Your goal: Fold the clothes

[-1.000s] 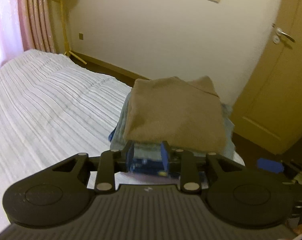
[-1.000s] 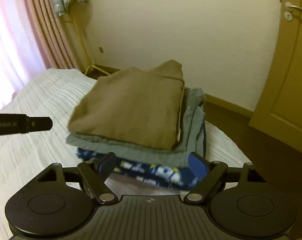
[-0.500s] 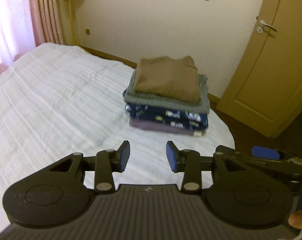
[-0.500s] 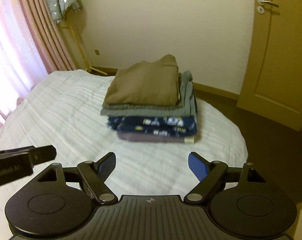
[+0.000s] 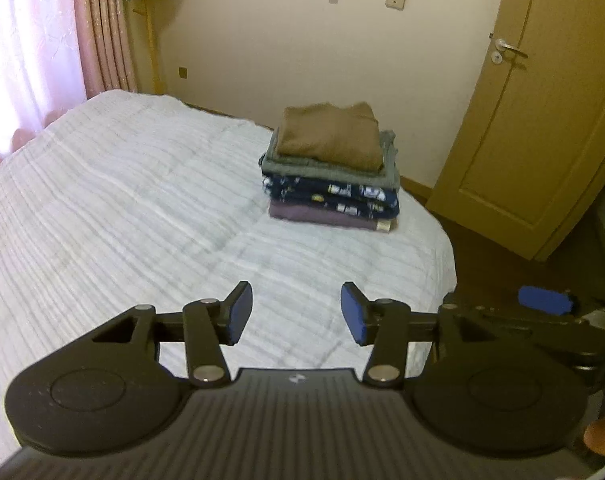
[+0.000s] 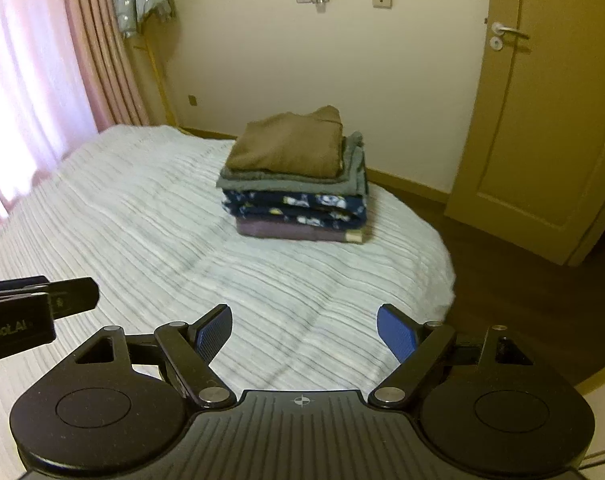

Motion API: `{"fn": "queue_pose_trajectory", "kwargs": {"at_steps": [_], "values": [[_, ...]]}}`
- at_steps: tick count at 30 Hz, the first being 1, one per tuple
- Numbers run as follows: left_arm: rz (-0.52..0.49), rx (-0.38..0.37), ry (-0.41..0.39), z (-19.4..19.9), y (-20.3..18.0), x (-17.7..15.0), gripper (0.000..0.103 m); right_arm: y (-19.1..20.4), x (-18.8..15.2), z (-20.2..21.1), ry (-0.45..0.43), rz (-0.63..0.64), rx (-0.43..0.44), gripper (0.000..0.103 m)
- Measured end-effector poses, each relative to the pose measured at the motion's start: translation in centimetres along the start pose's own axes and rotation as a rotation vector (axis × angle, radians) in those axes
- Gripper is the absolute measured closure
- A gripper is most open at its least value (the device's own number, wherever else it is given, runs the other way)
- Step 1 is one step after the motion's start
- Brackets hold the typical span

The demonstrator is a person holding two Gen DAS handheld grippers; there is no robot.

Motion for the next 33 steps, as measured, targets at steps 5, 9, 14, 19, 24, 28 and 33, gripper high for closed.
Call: {"fn": "queue_pose_trajectory", "kwargs": {"at_steps": [5,9,14,19,24,28,33], "values": [[-0.013,0.004,0.024,0.8,0.6,-2.4,0.054,0.8,-2.6,1.4,0.027,0.006,-0.034,0.02],[-0.008,0.001,0.046,0.6,1.3,-3.3,0.043,1.1,-3.4,1.6,0.044,-0.003,-0.053,0.02],[-0.013,0.023,0.062,-0.2,2.4,-3.6,0.039,1.4,-3.8,1.4,0.06,-0.028,-0.063,0.02],[-0.03,0.038,0.068,-1.5,2.5,-2.9,0.039,1.4,-3.1,0.5,0.065,-0.065,-0.043,0.02],[-0.029,0.027,0.057,-3.0,1.9,-1.4,0.039,1.0,-1.9,-0.5,0.065,-0.051,-0.05,0.02],[-0.025,0.019,0.063,-4.4,0.9,-0.1,0.039,0.3,-0.7,-1.8,0.077,-0.054,-0.049,0.02],[-0.01,0.016,0.093,-6.6,-0.5,1.2,0.039,-1.2,0.8,-3.7,0.101,-0.045,-0.044,0.02]]}}
Point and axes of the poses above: each gripper's, at about its wrist camera, not at the fingertips, and z roughly against the way its jaws point, y to its left, x to its top, the point moved 9 cm from there along -z, roughly the way its jaws point, and after that the axes turned 9 degrees about x, right-handed, at the moved point
